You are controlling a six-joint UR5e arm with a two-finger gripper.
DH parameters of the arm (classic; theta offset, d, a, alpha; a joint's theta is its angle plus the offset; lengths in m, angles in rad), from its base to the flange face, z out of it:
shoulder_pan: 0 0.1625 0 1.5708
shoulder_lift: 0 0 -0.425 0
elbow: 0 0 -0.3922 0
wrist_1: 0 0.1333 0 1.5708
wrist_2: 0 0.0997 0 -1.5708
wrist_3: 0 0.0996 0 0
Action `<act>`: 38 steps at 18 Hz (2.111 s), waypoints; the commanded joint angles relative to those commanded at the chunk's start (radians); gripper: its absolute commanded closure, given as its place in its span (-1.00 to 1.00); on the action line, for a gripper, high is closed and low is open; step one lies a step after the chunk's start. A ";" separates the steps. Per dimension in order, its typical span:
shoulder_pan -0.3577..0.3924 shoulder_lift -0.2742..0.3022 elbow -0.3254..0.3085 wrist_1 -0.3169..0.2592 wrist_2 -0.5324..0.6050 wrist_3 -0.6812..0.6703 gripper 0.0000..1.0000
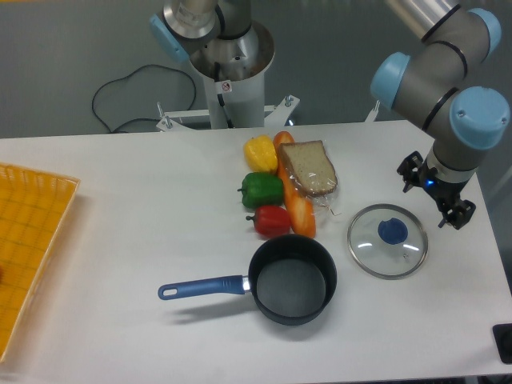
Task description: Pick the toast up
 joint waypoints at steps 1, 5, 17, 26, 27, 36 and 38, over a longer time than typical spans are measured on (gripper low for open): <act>0.000 0.000 0.000 0.000 0.002 0.000 -1.00; 0.000 0.002 0.000 0.000 0.000 0.000 -1.00; 0.003 0.074 -0.124 0.031 0.012 -0.100 -1.00; 0.005 0.092 -0.254 0.107 0.006 -0.127 -1.00; 0.006 0.092 -0.265 0.113 0.003 -0.139 -1.00; 0.000 0.107 -0.336 0.115 -0.072 -0.285 -1.00; -0.003 0.109 -0.341 0.115 -0.077 -0.324 -1.00</act>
